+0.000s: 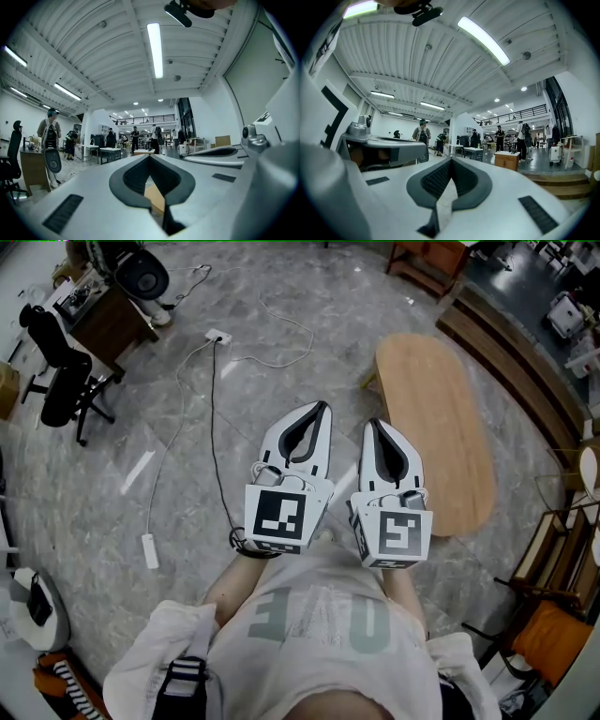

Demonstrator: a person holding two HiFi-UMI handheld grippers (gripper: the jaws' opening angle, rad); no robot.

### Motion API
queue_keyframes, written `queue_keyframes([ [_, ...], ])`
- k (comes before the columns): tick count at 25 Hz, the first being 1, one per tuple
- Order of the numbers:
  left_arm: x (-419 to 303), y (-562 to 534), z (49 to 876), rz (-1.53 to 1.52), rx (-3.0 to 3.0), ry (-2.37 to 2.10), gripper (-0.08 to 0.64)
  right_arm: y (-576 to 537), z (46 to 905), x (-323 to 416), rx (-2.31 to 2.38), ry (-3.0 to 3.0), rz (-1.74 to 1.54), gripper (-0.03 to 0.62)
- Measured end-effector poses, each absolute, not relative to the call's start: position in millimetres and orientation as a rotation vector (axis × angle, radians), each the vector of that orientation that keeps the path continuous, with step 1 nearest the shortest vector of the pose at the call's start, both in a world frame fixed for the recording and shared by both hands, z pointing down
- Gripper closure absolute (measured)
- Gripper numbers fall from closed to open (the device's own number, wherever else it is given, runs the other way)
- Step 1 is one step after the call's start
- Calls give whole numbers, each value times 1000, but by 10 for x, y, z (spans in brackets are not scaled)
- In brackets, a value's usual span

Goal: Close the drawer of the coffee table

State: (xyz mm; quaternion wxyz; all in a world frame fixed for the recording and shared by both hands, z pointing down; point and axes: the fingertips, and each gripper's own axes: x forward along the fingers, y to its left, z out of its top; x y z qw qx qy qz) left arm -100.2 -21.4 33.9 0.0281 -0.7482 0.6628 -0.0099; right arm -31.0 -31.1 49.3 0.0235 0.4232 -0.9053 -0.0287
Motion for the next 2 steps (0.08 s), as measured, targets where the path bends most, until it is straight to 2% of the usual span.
queue_keyframes([
  [2,-985,-204,322,-30,-2310,2036,552,-301,491,-310,1308,-2802,-92,586],
])
